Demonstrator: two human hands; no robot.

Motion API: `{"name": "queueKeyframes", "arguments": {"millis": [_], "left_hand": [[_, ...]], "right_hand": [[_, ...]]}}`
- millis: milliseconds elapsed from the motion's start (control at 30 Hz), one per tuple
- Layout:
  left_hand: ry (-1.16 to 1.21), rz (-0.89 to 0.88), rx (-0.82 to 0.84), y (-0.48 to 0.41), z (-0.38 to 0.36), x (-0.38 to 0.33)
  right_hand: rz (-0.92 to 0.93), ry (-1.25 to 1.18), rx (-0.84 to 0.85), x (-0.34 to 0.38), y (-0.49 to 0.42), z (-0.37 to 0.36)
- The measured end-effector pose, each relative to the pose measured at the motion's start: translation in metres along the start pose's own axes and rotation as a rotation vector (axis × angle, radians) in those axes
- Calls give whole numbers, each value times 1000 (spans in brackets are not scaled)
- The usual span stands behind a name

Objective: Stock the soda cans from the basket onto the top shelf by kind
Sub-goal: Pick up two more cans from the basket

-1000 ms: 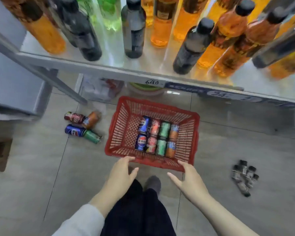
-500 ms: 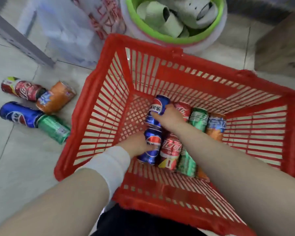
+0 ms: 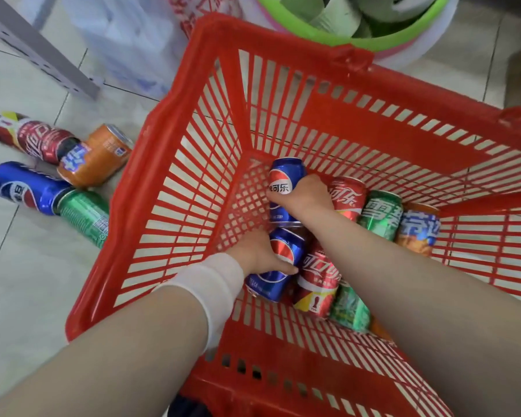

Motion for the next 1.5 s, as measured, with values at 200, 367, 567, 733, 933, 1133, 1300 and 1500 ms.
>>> {"name": "queueKeyframes", "arguments": {"millis": [200, 367, 567, 733, 933, 1133, 1300, 1500], "left_hand": [[17, -98, -122, 43, 4, -13], [130, -185, -137, 129, 29, -43], [273, -186, -209, 276, 85, -79], [679, -208, -231, 430, 125, -128], [959, -338, -280, 592, 158, -176], [920, -457, -352, 679, 198, -199], [881, -536, -442, 741, 249, -199], [926, -678, -504, 799, 310, -208]], "right_hand": [[50, -62, -41, 0, 45, 46], [50, -185, -56, -7, 124, 111], [28, -519, 23, -25, 275, 201], [50, -718, 54, -14, 434, 268], [185, -912, 114, 40, 588, 327], [240, -1131, 139, 100, 671, 352], [331, -1156, 84, 151, 724, 367], [485, -1066, -35, 207, 759, 405]]}}
Point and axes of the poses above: each hand's wrist, its own y-axis away from the middle knuckle, its own z-axis out of the back of the hand, x = y × z, the point moved 3 cm from there along -y, towards the middle knuckle, and after that the axes turned 3 degrees about x, right-handed, at the moved point
